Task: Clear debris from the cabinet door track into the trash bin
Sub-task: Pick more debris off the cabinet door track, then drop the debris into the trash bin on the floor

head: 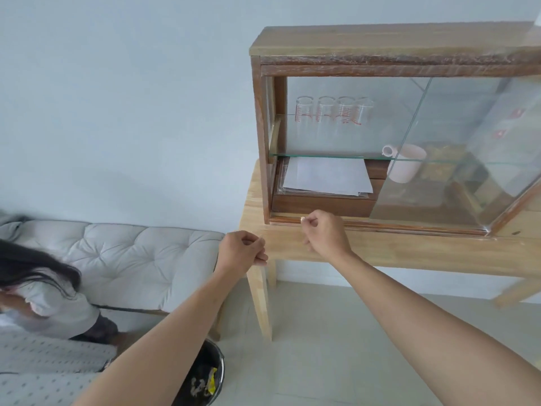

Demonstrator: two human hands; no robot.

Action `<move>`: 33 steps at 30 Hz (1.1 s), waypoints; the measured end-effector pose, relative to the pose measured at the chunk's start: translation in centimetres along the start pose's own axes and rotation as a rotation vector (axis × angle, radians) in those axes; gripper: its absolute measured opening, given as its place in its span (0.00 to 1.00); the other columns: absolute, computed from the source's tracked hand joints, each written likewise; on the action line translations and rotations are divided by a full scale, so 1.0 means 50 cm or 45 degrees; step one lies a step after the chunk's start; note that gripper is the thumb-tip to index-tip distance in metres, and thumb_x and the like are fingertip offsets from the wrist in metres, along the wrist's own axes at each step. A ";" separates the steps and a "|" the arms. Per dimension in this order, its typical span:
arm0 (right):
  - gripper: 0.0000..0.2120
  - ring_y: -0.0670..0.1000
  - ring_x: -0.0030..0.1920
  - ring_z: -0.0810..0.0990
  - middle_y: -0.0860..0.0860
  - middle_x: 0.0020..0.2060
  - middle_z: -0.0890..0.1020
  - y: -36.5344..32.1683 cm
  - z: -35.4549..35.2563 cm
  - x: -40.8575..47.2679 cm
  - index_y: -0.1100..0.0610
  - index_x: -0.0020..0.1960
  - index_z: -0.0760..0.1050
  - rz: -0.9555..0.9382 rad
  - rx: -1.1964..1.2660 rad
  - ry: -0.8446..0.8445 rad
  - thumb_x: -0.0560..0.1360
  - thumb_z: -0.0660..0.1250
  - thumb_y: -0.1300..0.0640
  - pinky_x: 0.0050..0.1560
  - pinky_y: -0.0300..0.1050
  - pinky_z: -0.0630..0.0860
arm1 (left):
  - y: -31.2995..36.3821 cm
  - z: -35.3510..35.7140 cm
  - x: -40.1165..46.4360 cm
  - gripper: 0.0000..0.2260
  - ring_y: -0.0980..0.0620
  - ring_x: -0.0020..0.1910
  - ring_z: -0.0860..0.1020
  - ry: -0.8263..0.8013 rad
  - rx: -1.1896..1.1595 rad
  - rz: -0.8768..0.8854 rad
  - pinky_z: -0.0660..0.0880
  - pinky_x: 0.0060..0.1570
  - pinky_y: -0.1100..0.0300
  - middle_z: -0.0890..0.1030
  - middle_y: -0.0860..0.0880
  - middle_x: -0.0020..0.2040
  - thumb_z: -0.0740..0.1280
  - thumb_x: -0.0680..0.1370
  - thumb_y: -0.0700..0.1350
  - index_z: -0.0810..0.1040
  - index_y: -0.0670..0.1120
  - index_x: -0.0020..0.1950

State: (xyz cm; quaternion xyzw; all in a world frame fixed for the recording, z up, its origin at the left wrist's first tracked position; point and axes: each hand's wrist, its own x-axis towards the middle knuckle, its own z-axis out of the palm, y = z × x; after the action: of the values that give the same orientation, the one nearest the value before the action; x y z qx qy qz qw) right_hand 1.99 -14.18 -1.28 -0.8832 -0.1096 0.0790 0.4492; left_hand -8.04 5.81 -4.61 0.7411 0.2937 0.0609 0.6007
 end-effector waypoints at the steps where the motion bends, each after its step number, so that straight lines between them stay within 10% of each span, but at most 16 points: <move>1: 0.09 0.55 0.28 0.87 0.51 0.34 0.88 -0.008 0.021 -0.014 0.53 0.45 0.81 -0.016 0.008 -0.049 0.83 0.67 0.53 0.29 0.52 0.83 | -0.018 -0.021 -0.008 0.08 0.47 0.32 0.89 0.019 -0.014 -0.010 0.90 0.41 0.48 0.88 0.44 0.34 0.76 0.83 0.39 0.85 0.35 0.47; 6: 0.09 0.49 0.28 0.87 0.47 0.36 0.87 -0.046 0.136 -0.066 0.51 0.42 0.82 -0.081 0.072 -0.239 0.81 0.69 0.53 0.30 0.52 0.85 | -0.105 -0.145 -0.059 0.08 0.44 0.35 0.91 0.167 -0.020 -0.115 0.86 0.35 0.61 0.90 0.43 0.36 0.76 0.83 0.40 0.86 0.37 0.47; 11: 0.08 0.45 0.28 0.87 0.50 0.38 0.88 -0.061 0.266 -0.100 0.57 0.48 0.83 -0.106 0.063 -0.426 0.82 0.69 0.54 0.27 0.47 0.83 | -0.208 -0.252 -0.096 0.07 0.38 0.40 0.92 0.328 -0.065 -0.256 0.90 0.43 0.51 0.90 0.41 0.36 0.77 0.83 0.39 0.86 0.37 0.47; 21: 0.06 0.55 0.41 0.89 0.46 0.37 0.85 0.017 0.570 -0.167 0.47 0.41 0.81 -0.125 -0.138 -0.804 0.77 0.73 0.55 0.42 0.57 0.87 | -0.490 -0.337 -0.183 0.08 0.43 0.37 0.92 0.568 -0.141 -0.586 0.89 0.37 0.56 0.90 0.43 0.35 0.77 0.83 0.41 0.87 0.39 0.46; 33: 0.04 0.48 0.45 0.84 0.41 0.38 0.82 0.231 0.930 -0.175 0.46 0.46 0.81 -0.154 -0.487 -1.221 0.77 0.72 0.56 0.48 0.45 0.79 | -0.845 -0.318 -0.192 0.06 0.56 0.26 0.87 0.802 -0.172 -0.980 0.81 0.29 0.69 0.90 0.40 0.38 0.73 0.84 0.37 0.84 0.39 0.46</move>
State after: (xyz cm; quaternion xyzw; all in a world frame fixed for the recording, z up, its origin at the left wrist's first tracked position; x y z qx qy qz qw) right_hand -16.09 12.97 -37.44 -0.8060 -0.3665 0.4273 0.1827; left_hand -38.28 19.01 -36.92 0.4842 0.7081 0.0745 0.5085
